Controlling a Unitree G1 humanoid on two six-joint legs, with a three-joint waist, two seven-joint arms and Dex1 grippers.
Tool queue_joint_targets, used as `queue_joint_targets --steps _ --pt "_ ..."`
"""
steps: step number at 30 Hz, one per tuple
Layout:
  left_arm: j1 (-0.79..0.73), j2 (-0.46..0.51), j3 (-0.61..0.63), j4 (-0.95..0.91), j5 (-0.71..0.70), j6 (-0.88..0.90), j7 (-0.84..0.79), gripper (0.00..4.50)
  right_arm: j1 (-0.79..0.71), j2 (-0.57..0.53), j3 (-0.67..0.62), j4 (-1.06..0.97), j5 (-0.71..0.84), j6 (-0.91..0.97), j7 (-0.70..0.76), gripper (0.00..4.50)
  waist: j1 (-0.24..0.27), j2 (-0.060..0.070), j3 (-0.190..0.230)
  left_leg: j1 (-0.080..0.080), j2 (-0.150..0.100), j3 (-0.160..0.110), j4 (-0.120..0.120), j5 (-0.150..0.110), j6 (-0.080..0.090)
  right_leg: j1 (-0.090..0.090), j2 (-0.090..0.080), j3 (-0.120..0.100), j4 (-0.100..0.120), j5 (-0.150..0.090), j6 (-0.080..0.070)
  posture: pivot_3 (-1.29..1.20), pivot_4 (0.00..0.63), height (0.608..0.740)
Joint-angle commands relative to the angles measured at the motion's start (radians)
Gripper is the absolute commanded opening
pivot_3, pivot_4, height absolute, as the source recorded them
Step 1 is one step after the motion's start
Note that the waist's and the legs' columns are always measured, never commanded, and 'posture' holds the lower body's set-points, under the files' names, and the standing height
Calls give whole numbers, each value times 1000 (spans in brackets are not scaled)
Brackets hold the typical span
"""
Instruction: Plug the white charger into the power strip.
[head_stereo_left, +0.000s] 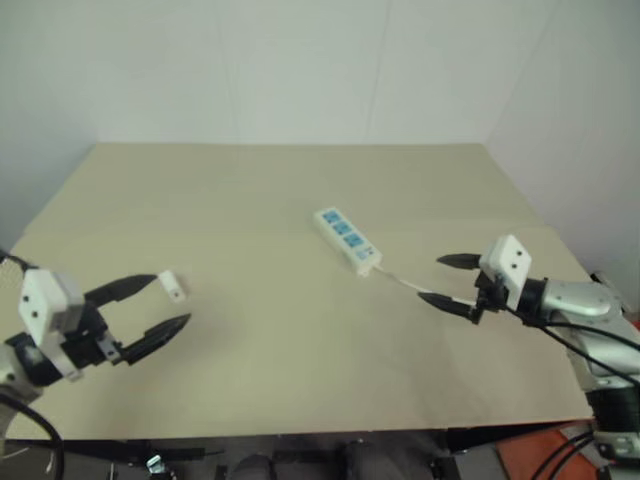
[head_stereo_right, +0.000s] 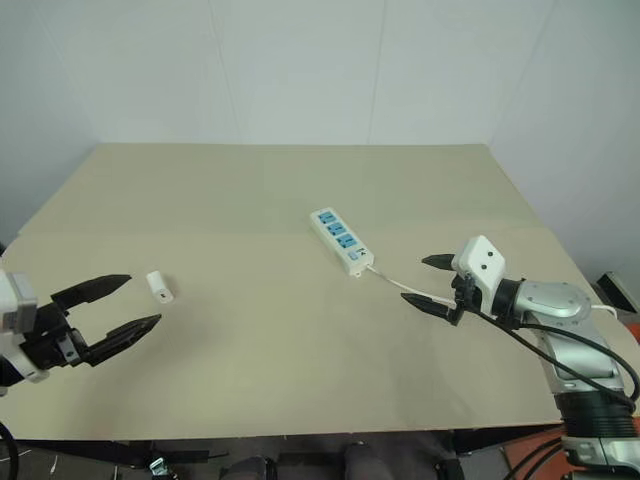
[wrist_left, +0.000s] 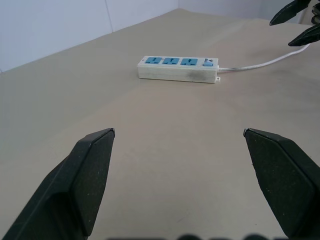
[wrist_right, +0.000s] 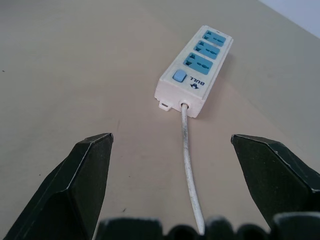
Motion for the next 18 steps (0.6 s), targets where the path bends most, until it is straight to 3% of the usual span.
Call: queue_joint_targets --steps 1,7,18 --pt "-10 15 8 -6 -3 -10 -3 4500 0 -11 -38 -37 19 -12 -3 4440 0 0 0 0 0 0 0 0 0 0 0 0 0 0 0 0 150 740" --pt "-11 17 8 -3 -4 -8 -4 4500 -11 55 -33 -45 45 -13 -47 4440 -1 0 0 0 0 0 0 0 0 0 0 0 0 0 0 0 150 740" --pt "-38 29 -12 12 0 -8 -2 4500 -191 530 92 77 -109 76 -557 4440 -3 0 0 -2 0 0 0 0 0 -2 0 0 1 1 0 0 150 740"
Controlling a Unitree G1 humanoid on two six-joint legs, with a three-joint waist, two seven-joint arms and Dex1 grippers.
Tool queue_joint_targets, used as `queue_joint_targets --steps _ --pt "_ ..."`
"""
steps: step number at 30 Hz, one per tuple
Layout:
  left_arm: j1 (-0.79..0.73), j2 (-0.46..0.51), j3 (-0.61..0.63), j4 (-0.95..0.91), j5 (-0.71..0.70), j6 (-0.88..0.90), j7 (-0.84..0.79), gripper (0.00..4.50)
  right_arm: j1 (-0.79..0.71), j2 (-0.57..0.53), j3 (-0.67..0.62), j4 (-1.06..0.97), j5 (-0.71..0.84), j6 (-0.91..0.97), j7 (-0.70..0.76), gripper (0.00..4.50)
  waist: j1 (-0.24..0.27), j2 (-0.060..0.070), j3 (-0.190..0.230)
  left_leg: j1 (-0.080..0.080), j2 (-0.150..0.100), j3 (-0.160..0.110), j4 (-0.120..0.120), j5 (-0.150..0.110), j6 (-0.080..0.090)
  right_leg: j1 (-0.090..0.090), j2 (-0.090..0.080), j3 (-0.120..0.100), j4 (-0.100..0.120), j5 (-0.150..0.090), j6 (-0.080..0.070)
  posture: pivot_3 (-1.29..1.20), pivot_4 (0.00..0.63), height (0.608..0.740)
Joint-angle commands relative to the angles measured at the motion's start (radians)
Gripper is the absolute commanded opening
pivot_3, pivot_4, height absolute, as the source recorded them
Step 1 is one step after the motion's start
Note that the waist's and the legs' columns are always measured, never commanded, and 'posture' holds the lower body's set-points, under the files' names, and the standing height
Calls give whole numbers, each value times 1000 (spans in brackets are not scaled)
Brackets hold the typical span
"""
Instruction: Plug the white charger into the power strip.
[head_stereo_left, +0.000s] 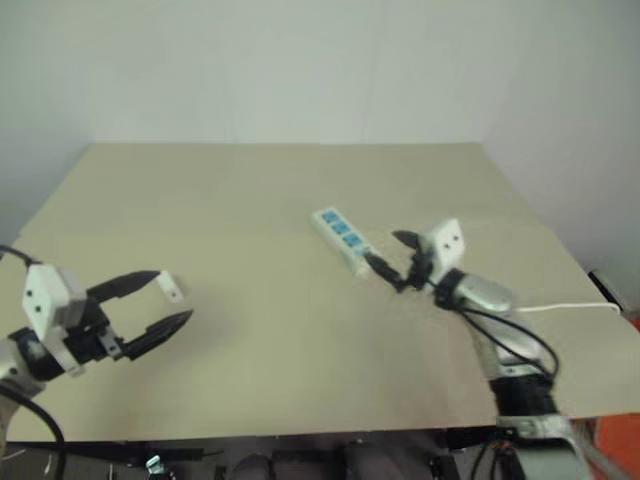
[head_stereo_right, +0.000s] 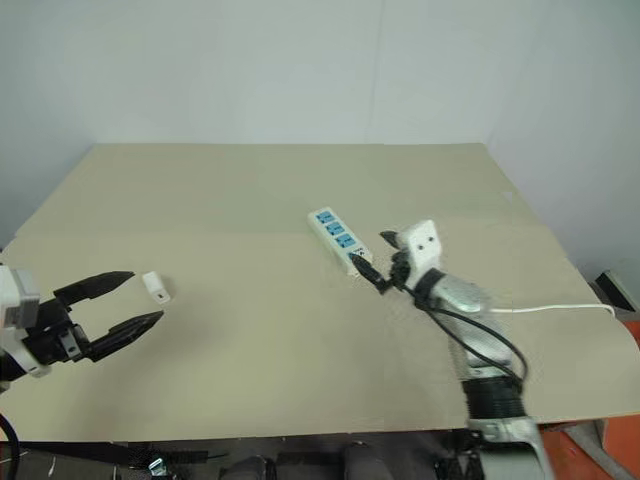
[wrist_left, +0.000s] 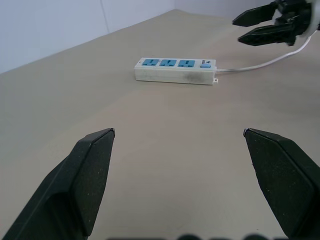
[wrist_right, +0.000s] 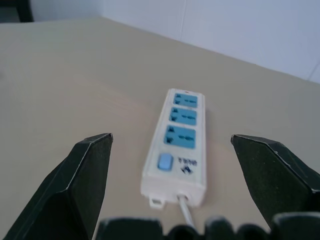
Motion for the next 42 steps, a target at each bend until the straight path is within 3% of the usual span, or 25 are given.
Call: queue_joint_targets --steps 1,8,14,25,35,40,42 --pt "-9 13 7 -13 -2 -8 0 4500 -70 107 12 86 -43 10 -155 4440 1 0 0 -1 0 0 0 0 0 -1 0 0 0 1 -2 0 150 740" --pt "5 5 9 -35 -8 -4 9 4500 -221 185 28 486 -187 -261 -342 4440 2 0 0 0 0 0 0 0 0 0 -1 -1 0 3 -5 0 150 740" --pt "24 0 23 -48 -12 -3 17 4500 -288 187 24 701 -226 -410 -382 4440 -10 0 0 -1 0 0 0 0 0 0 -1 -1 0 4 -6 0 150 740" --pt "36 3 30 -54 -18 -7 24 4500 -322 210 -30 786 -131 -307 -265 4440 -26 0 0 1 0 -1 0 0 0 2 0 -1 0 4 -6 0 150 740" --pt "22 6 15 -46 -15 -10 24 4500 -329 210 -5 812 -158 -285 -192 4440 -28 0 0 1 0 -1 0 0 0 2 0 -1 0 3 -5 0 150 740" --pt "18 6 11 -45 -12 -11 23 4500 -348 220 -22 860 -149 -308 -175 3415 -39 0 0 2 1 -1 0 0 0 2 0 -1 0 3 -5 0 150 740" --pt "18 7 12 -45 -12 -10 22 4500 -351 220 -24 869 -152 -318 -172 3417 -44 0 0 2 1 -1 0 0 0 2 0 -1 0 3 -5 0 150 740"
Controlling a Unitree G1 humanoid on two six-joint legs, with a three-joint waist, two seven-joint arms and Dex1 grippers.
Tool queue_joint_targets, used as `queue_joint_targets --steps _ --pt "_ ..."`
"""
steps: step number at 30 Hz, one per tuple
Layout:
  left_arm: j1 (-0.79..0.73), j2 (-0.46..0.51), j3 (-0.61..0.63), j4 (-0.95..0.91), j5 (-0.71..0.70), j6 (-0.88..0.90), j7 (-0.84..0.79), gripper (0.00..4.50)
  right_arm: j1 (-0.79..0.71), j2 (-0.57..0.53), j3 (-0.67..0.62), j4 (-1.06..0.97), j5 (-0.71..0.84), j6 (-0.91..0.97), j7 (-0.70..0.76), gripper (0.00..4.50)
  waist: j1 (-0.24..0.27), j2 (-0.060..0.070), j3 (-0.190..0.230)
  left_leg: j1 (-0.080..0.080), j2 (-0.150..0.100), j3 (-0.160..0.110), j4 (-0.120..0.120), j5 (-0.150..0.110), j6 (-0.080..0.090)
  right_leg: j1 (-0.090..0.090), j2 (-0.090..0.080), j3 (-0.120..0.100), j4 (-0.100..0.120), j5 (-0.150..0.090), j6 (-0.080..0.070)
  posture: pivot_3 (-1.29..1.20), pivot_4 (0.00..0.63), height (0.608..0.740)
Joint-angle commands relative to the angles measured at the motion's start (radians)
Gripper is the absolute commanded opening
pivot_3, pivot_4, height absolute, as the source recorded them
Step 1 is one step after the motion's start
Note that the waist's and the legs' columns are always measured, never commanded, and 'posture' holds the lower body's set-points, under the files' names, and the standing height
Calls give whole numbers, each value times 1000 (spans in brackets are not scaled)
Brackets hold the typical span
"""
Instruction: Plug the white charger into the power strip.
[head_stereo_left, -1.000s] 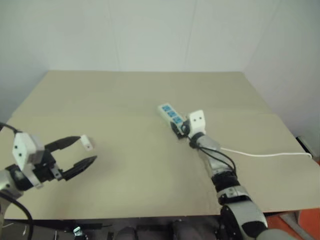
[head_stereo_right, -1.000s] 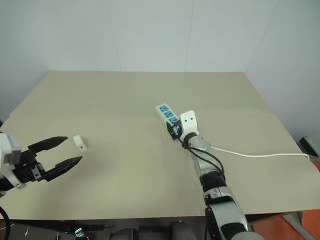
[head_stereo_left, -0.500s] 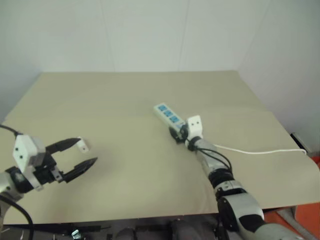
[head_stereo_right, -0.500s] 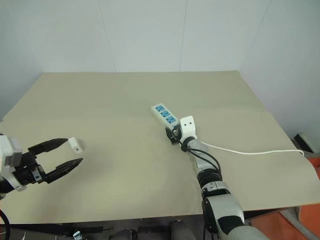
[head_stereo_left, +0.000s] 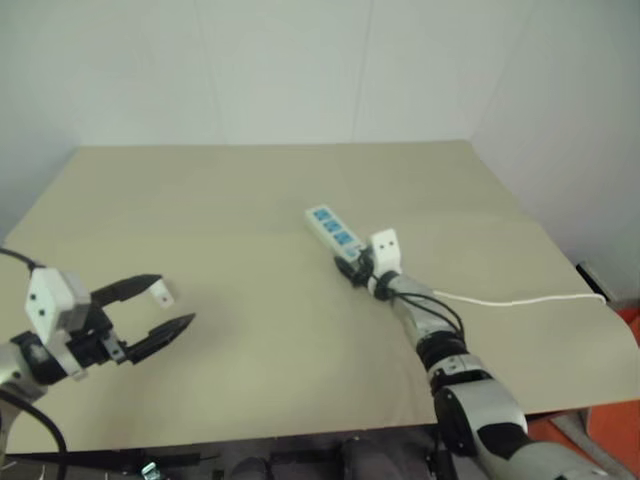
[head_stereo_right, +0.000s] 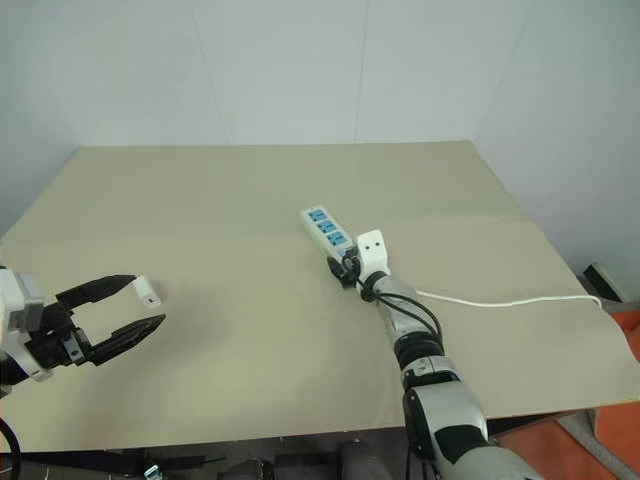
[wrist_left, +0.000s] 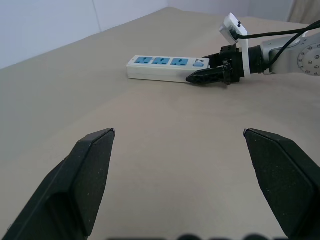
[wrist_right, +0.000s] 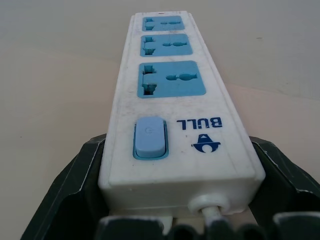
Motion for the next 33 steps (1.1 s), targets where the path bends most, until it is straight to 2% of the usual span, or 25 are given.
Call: queue_joint_targets --steps 1,4,8,11,16,21,27,33 --pt "-11 8 14 -14 -5 -12 -1 4500 -10 6 -5 21 6 -30 14 3417 -5 0 0 0 0 0 0 0 0 0 0 0 0 0 0 0 150 740" --pt "-7 8 17 -17 -7 -10 -2 4500 12 4 -23 -24 47 -52 89 3417 -8 0 0 0 0 0 0 0 0 0 0 0 0 0 0 0 150 740" --pt "2 7 23 -25 -9 -7 -3 4500 84 -12 -34 -181 146 -67 304 3417 -7 0 0 -1 0 -1 -1 0 0 0 0 -1 0 0 0 0 150 740" --pt "6 12 27 -24 -11 -5 -9 4500 173 -103 11 -369 233 -2 589 3417 -4 2 1 -2 0 -1 -1 0 0 -1 0 0 0 -1 2 0 150 740" --pt "0 23 27 -15 -14 -2 -18 4500 265 -261 98 -543 277 61 893 3417 5 2 1 0 0 0 -1 0 0 0 -1 -1 0 -3 6 0 150 740" --pt "-12 33 19 -5 -13 2 -27 4500 284 -309 161 -562 241 -8 1012 3417 5 2 1 1 0 0 -1 0 0 0 0 0 0 -3 6 0 150 740" --pt "-34 55 5 12 -9 5 -47 4500 250 -243 211 -482 214 -75 1042 3417 6 2 1 0 0 0 -1 0 0 0 0 0 0 -3 6 0 150 740" --pt "-64 166 8 101 43 -14 -143 4500 209 -183 232 -332 155 -182 1027 3417 9 2 1 0 0 0 -1 0 0 -1 0 0 0 -3 5 0 150 740"
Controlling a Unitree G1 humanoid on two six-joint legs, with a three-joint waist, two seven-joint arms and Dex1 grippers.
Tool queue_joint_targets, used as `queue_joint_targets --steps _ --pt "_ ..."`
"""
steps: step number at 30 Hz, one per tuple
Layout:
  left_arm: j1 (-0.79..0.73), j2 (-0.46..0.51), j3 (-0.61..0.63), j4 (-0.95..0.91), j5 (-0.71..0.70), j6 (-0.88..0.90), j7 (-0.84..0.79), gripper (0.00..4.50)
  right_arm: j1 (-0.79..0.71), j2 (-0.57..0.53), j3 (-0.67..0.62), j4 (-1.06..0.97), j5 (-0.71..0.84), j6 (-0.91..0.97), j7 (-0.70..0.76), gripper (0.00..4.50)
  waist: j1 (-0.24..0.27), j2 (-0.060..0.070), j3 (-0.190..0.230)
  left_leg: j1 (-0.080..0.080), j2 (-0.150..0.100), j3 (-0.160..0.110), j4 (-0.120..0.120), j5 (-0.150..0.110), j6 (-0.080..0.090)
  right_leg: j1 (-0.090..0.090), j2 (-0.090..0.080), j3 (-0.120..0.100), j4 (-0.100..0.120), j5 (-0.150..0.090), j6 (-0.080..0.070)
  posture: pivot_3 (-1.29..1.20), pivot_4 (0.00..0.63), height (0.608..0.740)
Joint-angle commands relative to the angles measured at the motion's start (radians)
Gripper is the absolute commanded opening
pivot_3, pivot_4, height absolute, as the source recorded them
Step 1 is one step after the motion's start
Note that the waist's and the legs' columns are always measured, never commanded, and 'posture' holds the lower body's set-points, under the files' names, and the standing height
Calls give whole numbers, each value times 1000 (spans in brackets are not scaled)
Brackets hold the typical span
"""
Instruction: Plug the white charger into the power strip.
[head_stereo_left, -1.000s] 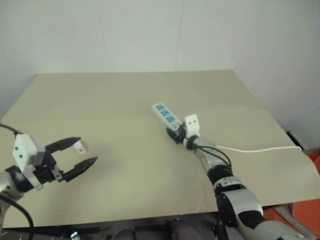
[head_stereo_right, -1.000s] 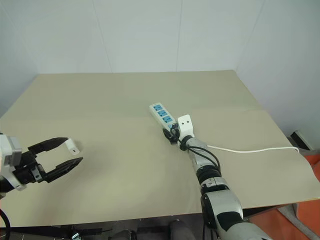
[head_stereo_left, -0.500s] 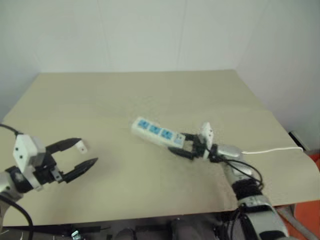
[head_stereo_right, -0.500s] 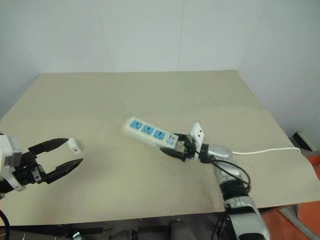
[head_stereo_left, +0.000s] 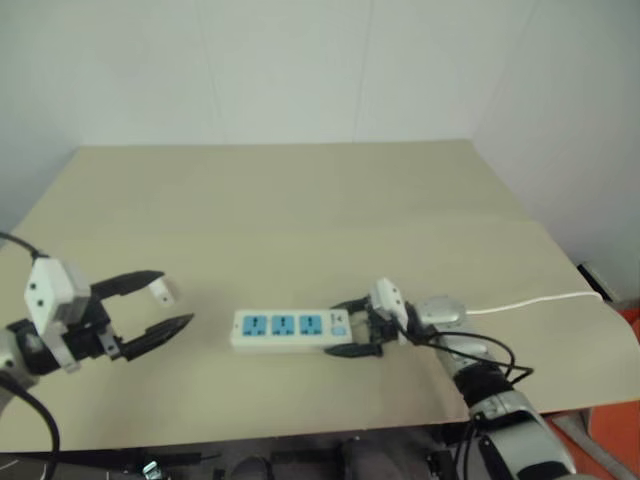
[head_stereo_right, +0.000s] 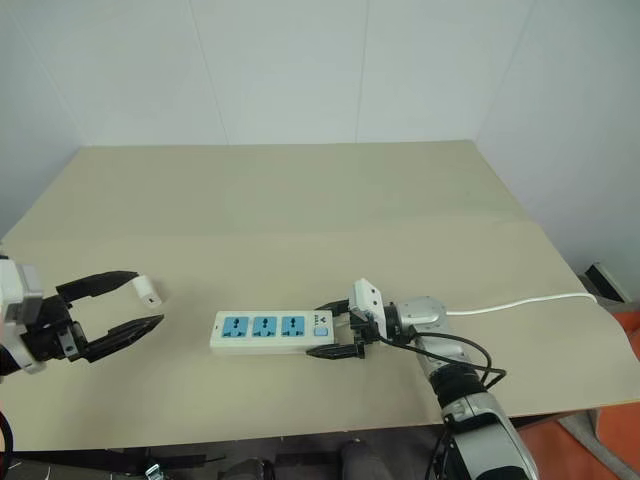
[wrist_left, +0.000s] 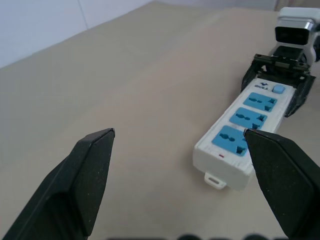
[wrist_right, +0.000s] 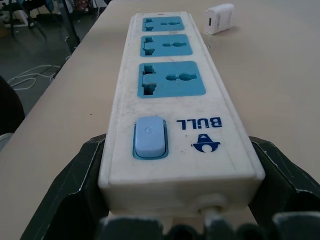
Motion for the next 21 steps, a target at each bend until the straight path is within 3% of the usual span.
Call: queue_joint_targets --steps 1,4,8,12,15,21 --pt "-33 99 14 77 54 -34 -90 4500 -41 21 -3 49 -6 -68 1 3417 1 0 0 0 0 0 0 0 0 0 0 0 0 0 0 0 150 740" --pt "-85 221 -16 198 128 -101 -203 4500 -59 36 -6 88 -9 -78 9 3417 1 0 1 0 0 0 0 0 0 -1 0 0 1 0 0 0 150 740" --pt "-347 400 -194 463 206 -297 -421 4500 -83 49 -3 134 -19 -98 18 3417 6 -1 1 -1 0 0 0 0 0 -2 1 -1 0 0 -1 0 150 740" --pt "-718 412 -452 726 363 -532 -568 4500 -101 64 -7 170 -29 -112 19 3417 9 0 2 -1 -1 1 0 0 0 -1 1 0 0 0 -1 0 150 740" --pt "-982 431 -734 905 457 -734 -592 4500 -107 75 -7 182 -30 -115 21 3417 10 0 1 -2 -1 0 0 0 0 -1 1 0 1 0 -1 0 150 740" --pt "-1379 317 -1163 1272 663 -1048 -592 4500 -126 85 -9 207 -37 -120 23 3417 11 0 1 -3 -1 -1 2 0 0 -1 2 0 2 0 0 0 150 740"
